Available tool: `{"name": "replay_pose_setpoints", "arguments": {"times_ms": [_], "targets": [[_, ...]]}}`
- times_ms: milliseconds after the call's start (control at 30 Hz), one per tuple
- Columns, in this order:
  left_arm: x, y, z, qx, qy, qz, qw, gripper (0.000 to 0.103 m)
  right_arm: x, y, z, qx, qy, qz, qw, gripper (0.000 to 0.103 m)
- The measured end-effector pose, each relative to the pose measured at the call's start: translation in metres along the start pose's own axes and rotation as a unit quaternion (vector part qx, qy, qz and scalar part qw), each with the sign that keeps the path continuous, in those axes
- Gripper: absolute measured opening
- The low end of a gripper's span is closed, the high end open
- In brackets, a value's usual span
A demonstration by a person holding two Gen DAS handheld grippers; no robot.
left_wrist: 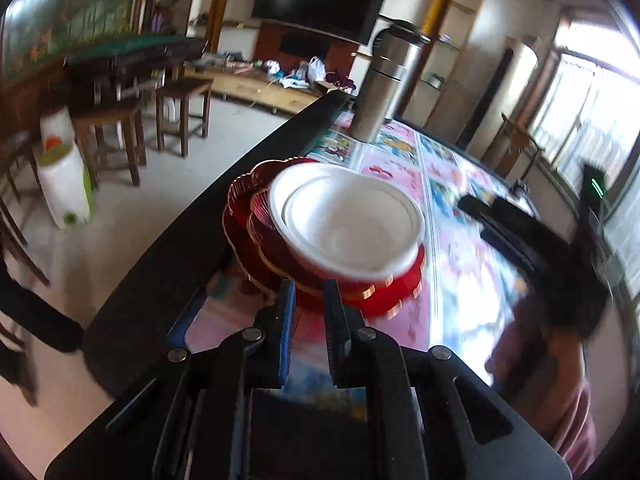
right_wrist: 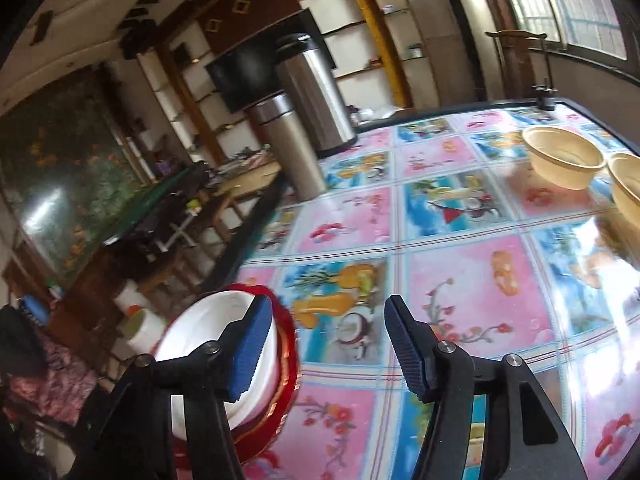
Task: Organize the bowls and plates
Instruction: 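Open both tools to release the white bowl and lift away, then move both tools past the glass water bottle to a beige plastic bowl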
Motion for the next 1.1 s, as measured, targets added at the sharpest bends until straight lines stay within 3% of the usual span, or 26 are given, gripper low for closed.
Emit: {"name": "replay_pose_setpoints", "arguments": {"times_ms": [67,167,333,433,500,600,967,1000,1100], "targets": [[-0.009,0.007,0.004,0.007,0.014,-0.007,0.9999,0.012,0.012,0.000,-0.013,0.021,0.036,0.016,0.999,0.059],[-0.015,0.006,0.013,0.007,0.023,-0.011,0.9996,0.011,0.041,0.010,-0.034,0.045,0.064,0.075,0.994,0.048],[-0.020,0.010,0.022,0.002,0.015,-0.017,0.9997,0.012,0.028,0.015,-0.025,0.047,0.048,0.065,0.996,0.048],[-0.026,0.012,0.019,0.010,0.024,-0.018,0.9995,0.011,-0.006,0.011,0.009,0.012,0.026,0.051,0.998,0.051],[-0.039,0.014,0.013,0.018,0.030,-0.031,0.9989,0.012,-0.034,0.011,0.026,-0.001,0.034,0.045,0.998,0.051],[-0.060,0.021,0.006,0.030,0.043,-0.053,0.9972,0.012,-0.081,0.018,0.049,0.000,0.033,0.019,0.999,0.051],[-0.173,0.058,-0.010,0.089,0.082,-0.165,0.9788,0.012,-0.238,0.043,0.123,-0.024,0.084,-0.086,0.992,0.051],[-0.181,0.061,-0.011,0.095,0.085,-0.170,0.9770,0.014,-0.252,0.044,0.128,-0.029,0.092,-0.096,0.991,0.052],[-0.205,0.071,-0.017,0.113,0.092,-0.193,0.9704,0.040,-0.284,0.052,0.141,-0.046,0.105,-0.114,0.987,0.053]]}}
Point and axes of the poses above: each gripper's, at about its wrist camera, not at the fingertips, and z roughly against the way its jaws point, x to its left, y to its underside, the point moved 4 cm from there along -z, roughly the way its jaws point, and after that the axes turned 13 degrees about x, right-handed, at the moved point
